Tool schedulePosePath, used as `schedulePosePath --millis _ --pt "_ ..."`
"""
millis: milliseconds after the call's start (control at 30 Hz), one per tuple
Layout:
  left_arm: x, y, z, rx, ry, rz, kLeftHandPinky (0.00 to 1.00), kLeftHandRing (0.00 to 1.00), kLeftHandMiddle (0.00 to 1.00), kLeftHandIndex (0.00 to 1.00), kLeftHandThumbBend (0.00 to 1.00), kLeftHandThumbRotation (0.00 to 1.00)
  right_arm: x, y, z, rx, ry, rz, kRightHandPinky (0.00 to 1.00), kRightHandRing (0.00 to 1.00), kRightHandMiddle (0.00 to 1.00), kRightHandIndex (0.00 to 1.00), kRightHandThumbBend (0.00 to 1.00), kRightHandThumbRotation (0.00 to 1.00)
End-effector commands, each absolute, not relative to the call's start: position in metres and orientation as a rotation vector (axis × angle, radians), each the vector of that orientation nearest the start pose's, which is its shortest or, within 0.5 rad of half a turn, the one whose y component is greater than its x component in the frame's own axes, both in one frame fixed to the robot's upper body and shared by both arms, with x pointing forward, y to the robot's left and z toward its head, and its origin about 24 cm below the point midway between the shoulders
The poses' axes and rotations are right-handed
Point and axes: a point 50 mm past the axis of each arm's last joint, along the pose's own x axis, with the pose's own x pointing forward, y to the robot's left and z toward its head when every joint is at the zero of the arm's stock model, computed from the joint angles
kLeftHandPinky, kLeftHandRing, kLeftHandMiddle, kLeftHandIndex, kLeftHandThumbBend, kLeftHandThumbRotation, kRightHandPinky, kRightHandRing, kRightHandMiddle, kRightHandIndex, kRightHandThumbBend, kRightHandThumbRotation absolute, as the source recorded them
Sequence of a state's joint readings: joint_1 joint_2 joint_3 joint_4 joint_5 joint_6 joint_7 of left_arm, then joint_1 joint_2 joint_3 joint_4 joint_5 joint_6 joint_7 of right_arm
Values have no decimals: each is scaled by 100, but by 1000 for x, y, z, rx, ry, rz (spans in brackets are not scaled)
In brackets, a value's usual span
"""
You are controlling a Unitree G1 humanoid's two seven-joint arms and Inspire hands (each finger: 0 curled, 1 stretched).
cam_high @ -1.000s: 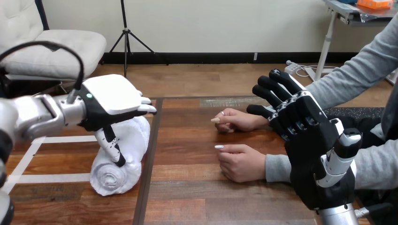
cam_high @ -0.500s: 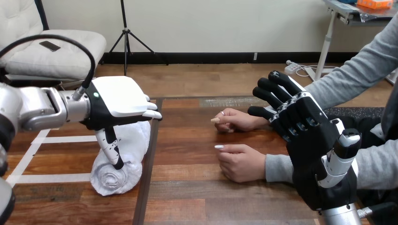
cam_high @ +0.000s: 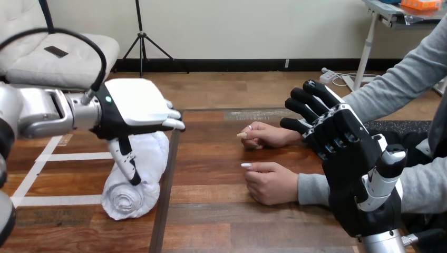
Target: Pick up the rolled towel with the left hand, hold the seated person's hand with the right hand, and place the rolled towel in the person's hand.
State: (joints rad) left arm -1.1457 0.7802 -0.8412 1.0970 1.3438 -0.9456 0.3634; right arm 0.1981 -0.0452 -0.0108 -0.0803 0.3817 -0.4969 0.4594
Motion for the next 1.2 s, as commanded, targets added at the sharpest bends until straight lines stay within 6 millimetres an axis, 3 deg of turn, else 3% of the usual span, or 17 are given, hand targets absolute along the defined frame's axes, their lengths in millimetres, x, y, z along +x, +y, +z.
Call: schedulePosePath --millis 0,500,833,1167 --pt "370 220 172 2165 -605 -892 78 90 91 90 100 69 206 -162 84 201 -537 309 77 85 84 84 100 100" --pt "369 224 174 1991 -622 -763 73 86 88 86 100 89 205 -160 85 194 -535 315 77 85 85 85 100 100" --pt "369 228 180 1668 -560 -575 73 82 86 84 100 93 204 -160 83 192 -529 315 77 86 85 85 100 100" --pt "373 232 188 1408 -456 -490 80 86 88 86 100 99 204 -160 82 180 -528 295 78 86 86 85 99 100"
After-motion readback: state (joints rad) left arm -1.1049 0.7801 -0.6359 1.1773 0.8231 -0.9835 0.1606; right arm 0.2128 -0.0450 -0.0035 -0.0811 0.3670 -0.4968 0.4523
